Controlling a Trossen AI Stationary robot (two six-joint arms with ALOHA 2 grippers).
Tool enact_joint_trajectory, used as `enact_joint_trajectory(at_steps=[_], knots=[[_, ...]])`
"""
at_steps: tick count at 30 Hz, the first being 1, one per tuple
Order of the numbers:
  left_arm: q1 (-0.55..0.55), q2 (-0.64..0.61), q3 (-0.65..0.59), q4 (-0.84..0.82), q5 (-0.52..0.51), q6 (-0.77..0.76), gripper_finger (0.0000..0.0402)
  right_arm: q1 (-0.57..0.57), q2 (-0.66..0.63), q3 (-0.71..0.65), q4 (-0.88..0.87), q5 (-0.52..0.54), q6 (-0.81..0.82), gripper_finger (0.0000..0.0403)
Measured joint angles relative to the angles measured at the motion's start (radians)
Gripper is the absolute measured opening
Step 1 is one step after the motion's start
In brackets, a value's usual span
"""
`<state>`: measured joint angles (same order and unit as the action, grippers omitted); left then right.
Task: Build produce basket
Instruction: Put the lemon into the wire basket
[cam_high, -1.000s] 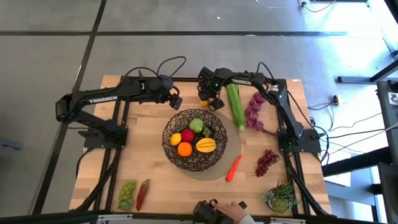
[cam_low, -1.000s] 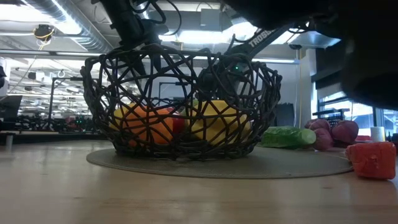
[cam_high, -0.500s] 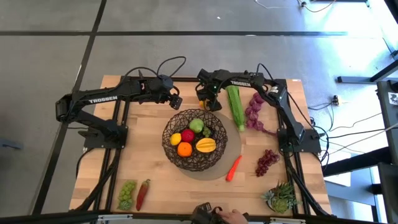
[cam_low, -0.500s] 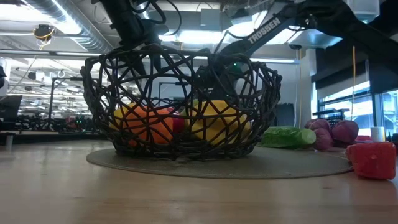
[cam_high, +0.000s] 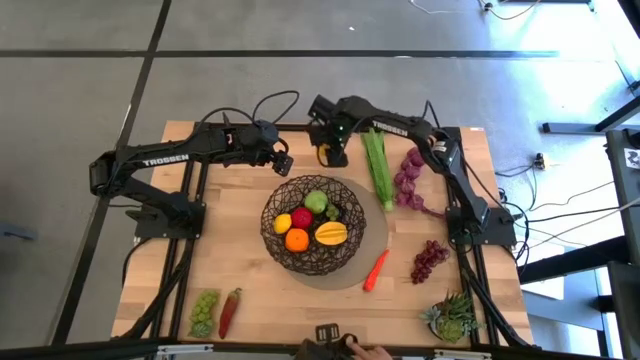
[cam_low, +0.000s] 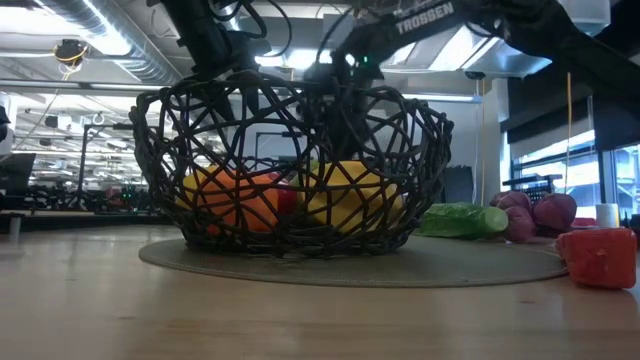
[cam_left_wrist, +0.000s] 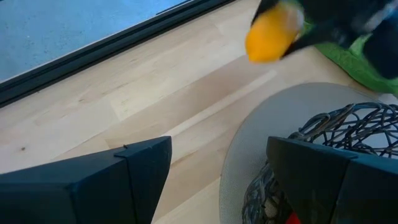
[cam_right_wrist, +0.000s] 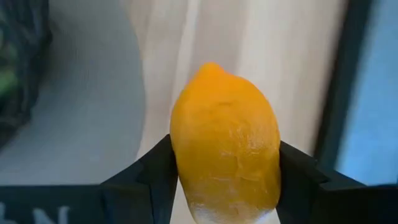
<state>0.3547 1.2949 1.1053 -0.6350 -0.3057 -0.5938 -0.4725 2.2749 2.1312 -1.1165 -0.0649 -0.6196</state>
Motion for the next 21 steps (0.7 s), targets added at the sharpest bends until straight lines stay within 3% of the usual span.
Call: enact_joint_trajectory(at_steps=[7,15,18,21], knots=[[0.000,0.000,0.000,0.000,0.000,0.000,0.0253,0.014,-0.007,0.228,-0.153,-0.001,0.132,0.0190],[-0.014,0.000,0.000,0.006,0.042,0.006,0.0253,0.081,-0.147,0.177,-0.218,-0.093,0.242,0.0190],[-0.056,-0.001,0.000,0.063,0.046,0.081,0.0253,0.123,-0.191,0.177,-0.221,-0.101,0.264,0.0190],[-0.110,-0.015,0.000,0.131,0.071,0.173,0.0253,0.155,-0.235,0.177,-0.235,-0.178,0.298,0.0190]])
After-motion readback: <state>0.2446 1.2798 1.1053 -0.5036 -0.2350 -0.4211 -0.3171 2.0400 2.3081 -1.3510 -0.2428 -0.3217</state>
